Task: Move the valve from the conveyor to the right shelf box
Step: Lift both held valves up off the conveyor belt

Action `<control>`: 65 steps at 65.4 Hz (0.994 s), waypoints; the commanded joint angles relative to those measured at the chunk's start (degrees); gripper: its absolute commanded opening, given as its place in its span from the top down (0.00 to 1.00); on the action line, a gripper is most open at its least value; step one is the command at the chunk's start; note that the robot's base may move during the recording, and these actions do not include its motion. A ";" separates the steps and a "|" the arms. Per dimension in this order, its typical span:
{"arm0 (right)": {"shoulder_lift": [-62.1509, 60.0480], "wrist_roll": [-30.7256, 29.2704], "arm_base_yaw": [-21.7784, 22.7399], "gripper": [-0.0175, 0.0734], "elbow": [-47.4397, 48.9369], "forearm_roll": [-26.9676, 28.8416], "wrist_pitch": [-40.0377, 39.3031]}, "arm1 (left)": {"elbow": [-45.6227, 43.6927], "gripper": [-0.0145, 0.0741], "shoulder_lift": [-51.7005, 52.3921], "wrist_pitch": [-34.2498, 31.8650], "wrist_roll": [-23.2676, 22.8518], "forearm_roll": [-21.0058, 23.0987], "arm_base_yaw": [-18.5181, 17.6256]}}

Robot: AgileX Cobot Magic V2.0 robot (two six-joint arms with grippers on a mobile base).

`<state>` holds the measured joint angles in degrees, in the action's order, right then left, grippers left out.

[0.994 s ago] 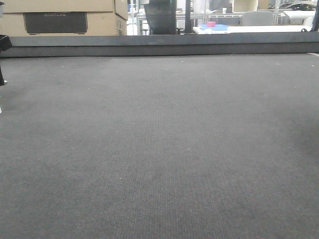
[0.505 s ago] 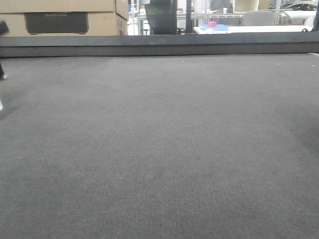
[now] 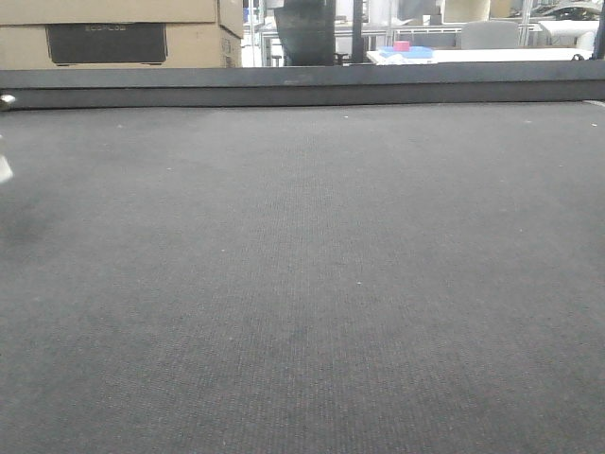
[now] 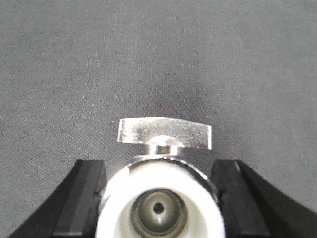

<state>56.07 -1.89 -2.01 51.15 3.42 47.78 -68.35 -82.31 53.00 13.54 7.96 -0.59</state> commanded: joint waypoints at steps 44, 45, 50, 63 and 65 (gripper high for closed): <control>-8.57 -0.10 0.23 0.98 -2.53 -0.59 -8.79 | 7.45 0.96 26.61 -2.24 -4.08 -1.80 -1.78; -8.98 -0.10 0.23 0.98 -2.53 -0.59 -9.12 | 7.45 0.96 26.97 -2.24 -4.12 -1.80 -1.78; -10.73 -0.10 0.23 0.98 -1.86 -0.59 -10.34 | 7.45 0.96 28.37 -2.24 -4.64 -2.16 -1.78; -12.77 -0.10 0.23 0.98 4.13 0.41 -11.09 | 3.11 0.96 29.05 -0.14 -4.98 -2.57 -1.78; -12.77 -0.10 0.23 0.98 4.97 0.72 -11.09 | 2.08 0.96 29.05 -0.14 -4.98 -2.57 -1.78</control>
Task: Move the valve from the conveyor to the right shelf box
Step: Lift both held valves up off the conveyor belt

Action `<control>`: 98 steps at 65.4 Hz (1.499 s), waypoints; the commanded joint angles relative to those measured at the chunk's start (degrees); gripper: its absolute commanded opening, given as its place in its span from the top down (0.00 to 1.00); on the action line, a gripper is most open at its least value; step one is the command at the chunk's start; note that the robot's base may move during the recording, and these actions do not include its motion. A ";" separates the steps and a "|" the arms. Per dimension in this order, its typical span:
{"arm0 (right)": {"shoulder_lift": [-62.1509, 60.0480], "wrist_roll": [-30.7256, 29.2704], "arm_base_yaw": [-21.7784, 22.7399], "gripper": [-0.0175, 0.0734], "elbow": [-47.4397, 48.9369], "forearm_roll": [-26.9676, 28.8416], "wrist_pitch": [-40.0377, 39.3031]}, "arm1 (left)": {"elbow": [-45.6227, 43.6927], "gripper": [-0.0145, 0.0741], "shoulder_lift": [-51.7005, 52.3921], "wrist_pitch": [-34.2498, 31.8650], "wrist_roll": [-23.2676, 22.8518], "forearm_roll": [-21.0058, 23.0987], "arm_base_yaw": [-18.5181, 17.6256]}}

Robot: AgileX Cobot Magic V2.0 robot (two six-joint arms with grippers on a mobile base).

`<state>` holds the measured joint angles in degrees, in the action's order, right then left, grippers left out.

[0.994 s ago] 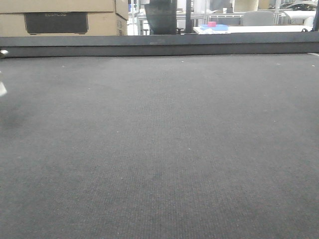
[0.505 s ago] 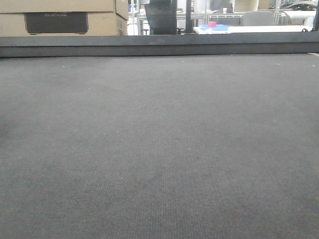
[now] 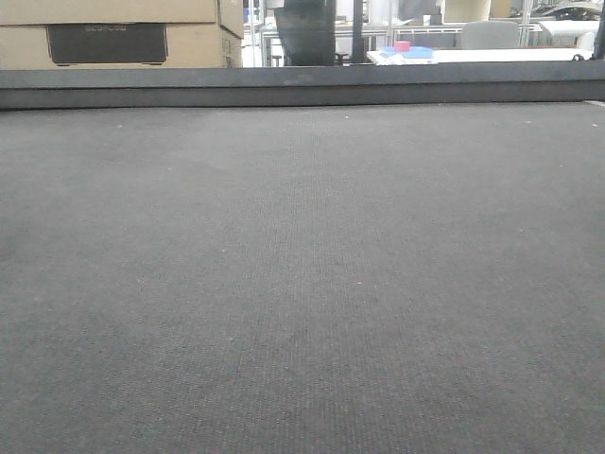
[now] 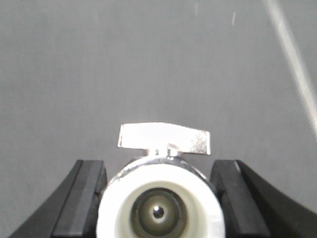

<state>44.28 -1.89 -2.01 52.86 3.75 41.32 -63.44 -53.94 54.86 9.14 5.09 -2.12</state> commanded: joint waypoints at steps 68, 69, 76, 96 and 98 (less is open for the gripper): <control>-0.97 -0.10 0.15 0.98 4.80 0.66 -6.29 | -4.71 0.96 0.68 -12.24 -0.58 -0.34 -0.25; -0.97 -0.10 0.15 0.98 4.80 0.66 -6.29 | -4.71 0.96 0.68 -12.24 -0.58 -0.34 -0.25; -0.97 -0.10 0.15 0.98 4.80 0.66 -6.29 | -4.71 0.96 0.68 -12.24 -0.58 -0.34 -0.25; -0.97 -0.10 0.15 0.98 4.80 0.66 -6.29 | -4.71 0.96 0.68 -12.24 -0.58 -0.34 -0.25; -0.97 -0.10 0.15 0.98 4.80 0.66 -6.29 | -4.71 0.96 0.68 -12.24 -0.58 -0.34 -0.25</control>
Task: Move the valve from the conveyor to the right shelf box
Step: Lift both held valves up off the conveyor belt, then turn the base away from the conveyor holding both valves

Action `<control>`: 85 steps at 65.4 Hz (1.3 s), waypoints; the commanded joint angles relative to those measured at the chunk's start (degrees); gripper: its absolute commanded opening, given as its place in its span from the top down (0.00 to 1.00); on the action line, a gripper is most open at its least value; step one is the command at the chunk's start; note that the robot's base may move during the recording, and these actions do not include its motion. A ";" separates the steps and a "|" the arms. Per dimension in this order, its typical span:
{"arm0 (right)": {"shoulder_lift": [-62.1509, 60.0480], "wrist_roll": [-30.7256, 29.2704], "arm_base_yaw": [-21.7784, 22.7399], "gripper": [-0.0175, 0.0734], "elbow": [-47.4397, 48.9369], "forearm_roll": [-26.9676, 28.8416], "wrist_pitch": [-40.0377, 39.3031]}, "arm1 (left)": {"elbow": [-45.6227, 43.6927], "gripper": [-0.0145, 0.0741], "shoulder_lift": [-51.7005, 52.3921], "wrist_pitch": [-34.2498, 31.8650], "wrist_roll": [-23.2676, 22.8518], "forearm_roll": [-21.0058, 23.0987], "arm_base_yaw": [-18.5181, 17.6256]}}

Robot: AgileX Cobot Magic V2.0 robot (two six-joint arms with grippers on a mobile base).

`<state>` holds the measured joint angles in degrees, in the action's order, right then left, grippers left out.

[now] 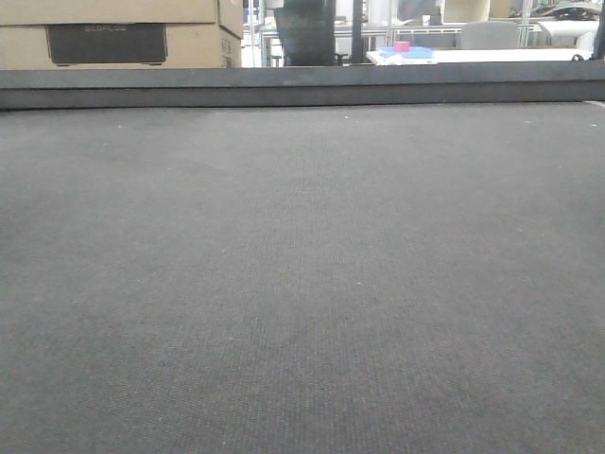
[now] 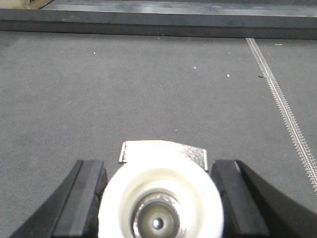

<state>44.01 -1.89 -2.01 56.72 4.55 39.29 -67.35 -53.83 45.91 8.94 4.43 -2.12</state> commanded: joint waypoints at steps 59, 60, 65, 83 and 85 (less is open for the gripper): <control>-0.71 -0.10 0.15 0.98 0.93 -0.13 -4.26 | -0.80 0.96 0.71 -3.28 -0.39 0.31 -0.25; -0.71 -0.10 0.15 0.98 0.93 -0.13 -4.26 | -0.80 0.96 0.91 -3.28 -0.39 0.31 -0.25; -0.71 -0.10 0.15 0.98 0.93 -0.13 -4.26 | -0.80 0.96 0.91 -3.28 -0.39 0.31 -0.25; -0.71 -0.10 0.15 0.98 0.93 -0.13 -4.26 | -0.80 0.96 0.91 -3.28 -0.39 0.31 -0.25; -0.71 -0.10 0.15 0.98 0.93 -0.13 -4.26 | -0.80 0.96 0.91 -3.28 -0.39 0.31 -0.25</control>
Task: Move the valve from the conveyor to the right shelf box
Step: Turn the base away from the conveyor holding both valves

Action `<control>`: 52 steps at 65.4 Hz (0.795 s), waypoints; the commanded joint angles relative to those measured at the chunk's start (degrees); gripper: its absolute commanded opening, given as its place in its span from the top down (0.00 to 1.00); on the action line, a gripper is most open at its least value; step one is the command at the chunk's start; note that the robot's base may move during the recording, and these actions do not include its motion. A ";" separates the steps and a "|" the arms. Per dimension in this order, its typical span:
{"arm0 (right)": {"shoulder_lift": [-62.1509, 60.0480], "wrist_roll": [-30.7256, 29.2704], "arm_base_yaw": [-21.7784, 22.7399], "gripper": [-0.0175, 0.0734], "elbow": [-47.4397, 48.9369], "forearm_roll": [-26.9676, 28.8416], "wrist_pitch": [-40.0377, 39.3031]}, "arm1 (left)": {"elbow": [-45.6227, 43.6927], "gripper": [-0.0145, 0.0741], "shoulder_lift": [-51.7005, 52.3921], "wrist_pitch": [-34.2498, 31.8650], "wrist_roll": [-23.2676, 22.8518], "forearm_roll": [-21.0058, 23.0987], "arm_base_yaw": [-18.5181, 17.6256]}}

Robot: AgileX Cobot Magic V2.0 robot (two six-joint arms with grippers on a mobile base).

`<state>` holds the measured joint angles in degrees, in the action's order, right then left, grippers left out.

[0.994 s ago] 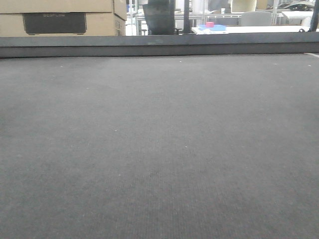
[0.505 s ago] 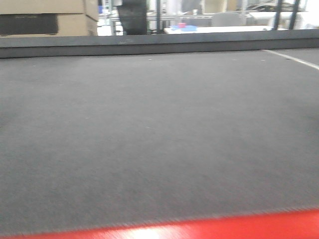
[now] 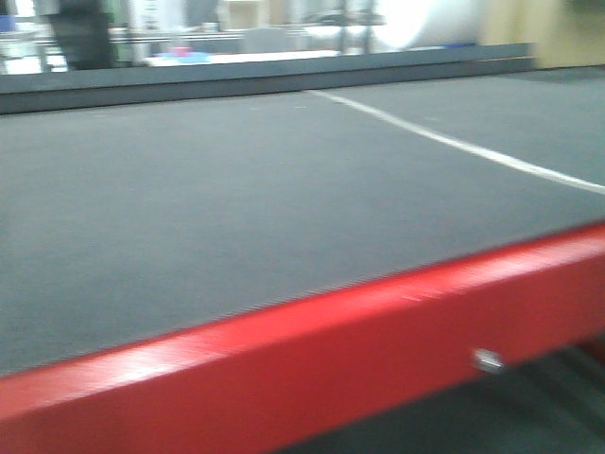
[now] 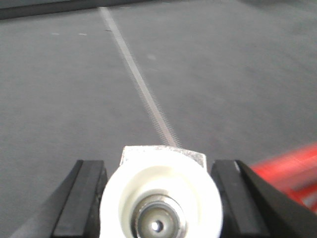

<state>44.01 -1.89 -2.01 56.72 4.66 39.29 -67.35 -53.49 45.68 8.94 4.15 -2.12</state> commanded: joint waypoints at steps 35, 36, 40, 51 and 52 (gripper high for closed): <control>-0.71 -0.10 0.15 0.98 0.93 -0.24 -4.26 | -0.80 0.96 0.57 -3.05 -0.39 0.60 -0.25; -0.71 -0.10 0.15 0.98 0.93 -0.24 -4.26 | -0.80 0.96 0.57 -3.05 -0.39 0.60 -0.25; -0.71 -0.10 0.15 0.98 0.93 -0.24 -4.26 | -0.80 0.96 0.57 -3.05 -0.39 0.60 -0.25; -0.71 -0.10 0.15 0.98 0.93 -0.24 -4.26 | -0.80 0.96 0.57 -3.05 -0.39 0.60 -0.25; -0.71 -0.10 0.15 0.98 0.93 -0.24 -4.26 | -0.80 0.96 0.57 -3.05 -0.39 0.60 -0.25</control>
<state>44.01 -1.89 -2.01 56.72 4.66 39.29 -67.35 -53.49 45.68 8.94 4.15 -2.12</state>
